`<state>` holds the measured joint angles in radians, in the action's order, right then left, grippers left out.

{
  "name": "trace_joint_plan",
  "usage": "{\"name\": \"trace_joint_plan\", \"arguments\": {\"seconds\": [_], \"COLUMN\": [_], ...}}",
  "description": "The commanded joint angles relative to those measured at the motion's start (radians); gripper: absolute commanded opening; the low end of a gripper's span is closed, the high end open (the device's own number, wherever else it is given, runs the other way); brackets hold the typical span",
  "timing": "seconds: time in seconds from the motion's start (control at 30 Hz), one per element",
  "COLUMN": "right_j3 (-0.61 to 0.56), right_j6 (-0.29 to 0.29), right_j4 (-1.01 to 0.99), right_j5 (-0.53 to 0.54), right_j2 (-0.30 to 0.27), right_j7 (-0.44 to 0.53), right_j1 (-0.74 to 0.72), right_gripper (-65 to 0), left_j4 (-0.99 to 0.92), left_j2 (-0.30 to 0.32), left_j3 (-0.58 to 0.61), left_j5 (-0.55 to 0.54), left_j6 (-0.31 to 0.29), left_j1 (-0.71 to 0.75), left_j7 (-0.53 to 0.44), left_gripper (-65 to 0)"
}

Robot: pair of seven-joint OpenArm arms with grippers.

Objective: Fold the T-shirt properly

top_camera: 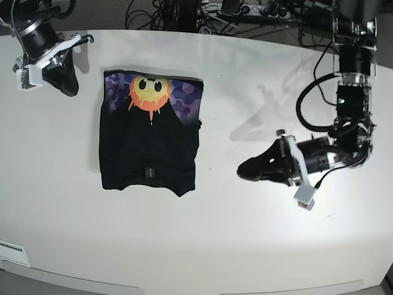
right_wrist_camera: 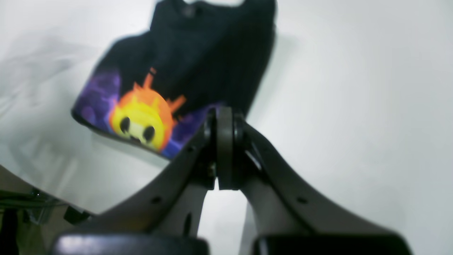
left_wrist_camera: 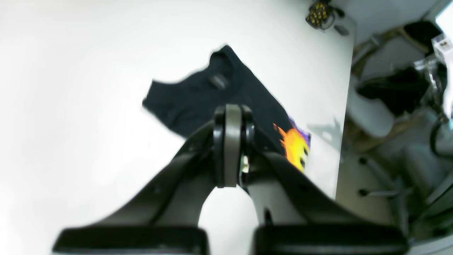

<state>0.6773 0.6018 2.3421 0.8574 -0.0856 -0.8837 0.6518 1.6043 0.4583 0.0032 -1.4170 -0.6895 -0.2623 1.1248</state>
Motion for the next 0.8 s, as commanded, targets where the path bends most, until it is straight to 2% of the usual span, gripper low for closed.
{"name": "trace_joint_plan", "arguments": {"seconds": [0.0,0.13,0.3,0.43,0.57,0.77], "right_j3": [0.027,0.1,0.162,0.17,0.169,0.164], "right_j6": [0.0,0.024,0.026,0.027,0.027,0.027], "right_j4": [0.014,0.014,0.014,0.014,0.014,0.014], "right_j5": [0.035,0.124,0.249,0.262,0.262,0.264], "right_j2": [-0.011,-0.01,-0.009,-0.008,0.009,0.031], "right_j7": [0.026,0.013,-0.085,-0.113,-0.151,-0.2], "right_j1": [0.02,0.087,0.157,0.234,0.311,0.417], "right_gripper": [-65.0,-65.0,-65.0,-65.0,-65.0,-65.0], "left_j4": [0.055,0.204,0.406,0.566,0.683,0.716], "left_j2": [0.029,0.094,0.138,0.14,0.118,0.103], "left_j3": [-0.044,-0.18,-0.362,-0.478,-0.564,-0.592], "left_j5": [-0.057,-0.067,-0.067,-0.067,-0.067,-0.067], "left_j6": [-0.009,-0.009,-0.009,-0.009,-0.009,-0.009], "left_j1": [0.018,0.201,0.471,0.701,0.92,1.153], "left_j7": [-0.01,0.003,0.006,0.006,0.01,0.063], "left_gripper": [-65.0,-65.0,-65.0,-65.0,-65.0,-65.0]}}
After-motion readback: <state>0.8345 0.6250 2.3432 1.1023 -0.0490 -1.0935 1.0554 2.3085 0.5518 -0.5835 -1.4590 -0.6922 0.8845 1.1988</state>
